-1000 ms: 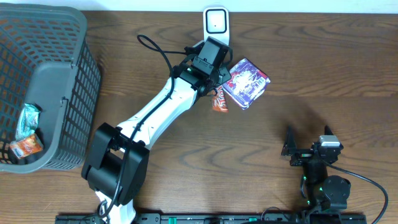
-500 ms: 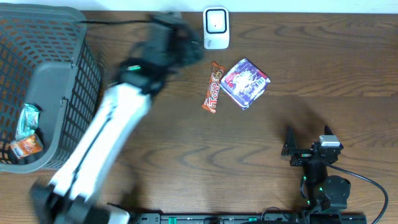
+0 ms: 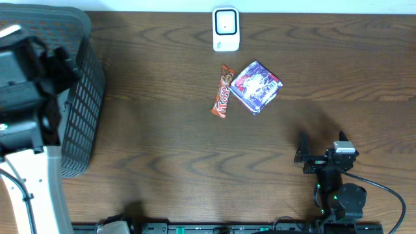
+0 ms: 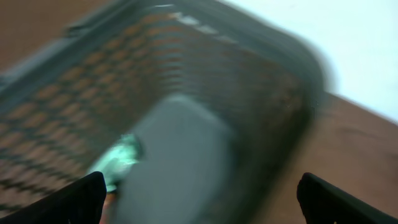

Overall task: Scan the item barcode
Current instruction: 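Drop the red candy bar beside the purple package, then reach into the basket and grasp the orange Kleenex tissue pack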

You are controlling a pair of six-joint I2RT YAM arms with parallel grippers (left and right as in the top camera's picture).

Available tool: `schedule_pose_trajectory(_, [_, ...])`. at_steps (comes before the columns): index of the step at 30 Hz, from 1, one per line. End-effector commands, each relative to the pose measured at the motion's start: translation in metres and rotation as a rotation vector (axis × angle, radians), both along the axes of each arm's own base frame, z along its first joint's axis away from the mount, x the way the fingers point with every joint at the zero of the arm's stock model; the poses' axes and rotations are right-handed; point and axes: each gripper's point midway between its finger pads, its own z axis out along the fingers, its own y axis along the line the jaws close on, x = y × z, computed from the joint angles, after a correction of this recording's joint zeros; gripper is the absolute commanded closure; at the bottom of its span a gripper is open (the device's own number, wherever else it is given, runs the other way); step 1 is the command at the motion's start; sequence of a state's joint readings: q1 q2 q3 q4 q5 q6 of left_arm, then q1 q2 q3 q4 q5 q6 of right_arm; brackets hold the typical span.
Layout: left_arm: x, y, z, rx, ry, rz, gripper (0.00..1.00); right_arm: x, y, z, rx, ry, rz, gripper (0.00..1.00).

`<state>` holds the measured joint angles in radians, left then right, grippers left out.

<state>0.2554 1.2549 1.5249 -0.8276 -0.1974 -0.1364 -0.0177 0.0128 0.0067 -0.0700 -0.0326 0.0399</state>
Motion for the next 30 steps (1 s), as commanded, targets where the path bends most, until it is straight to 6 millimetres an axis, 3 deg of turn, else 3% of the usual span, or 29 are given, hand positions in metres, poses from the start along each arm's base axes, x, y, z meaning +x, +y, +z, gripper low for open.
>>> schedule_pose_trajectory(1, [-0.018,0.043,-0.013,0.095,0.109,0.091,0.02,0.0,-0.001,-0.001,-0.011,0.003,-0.004,0.01])
schedule_pose_trajectory(9, [-0.033,0.094,-0.065,-0.031,0.218,0.304,0.02,0.0,-0.001,-0.001,-0.011,0.003,-0.004,0.01])
schedule_pose_trajectory(13, [-0.036,0.105,-0.102,-0.082,0.339,0.336,0.02,0.0,-0.001,-0.001,-0.011,0.003,-0.004,0.01])
schedule_pose_trajectory(17, [-0.052,0.122,-0.132,-0.08,0.451,0.504,0.02,0.0,-0.001,-0.001,-0.011,0.003,-0.004,0.01])
schedule_pose_trajectory(25, [-0.062,0.128,-0.184,-0.105,0.649,0.57,0.02,0.0,-0.001,-0.001,-0.011,0.003,-0.004,0.01])
schedule_pose_trajectory(30, [-0.083,0.136,-0.204,-0.167,0.684,0.691,0.02,0.0,-0.001,-0.001,-0.011,0.003,-0.004,0.01])
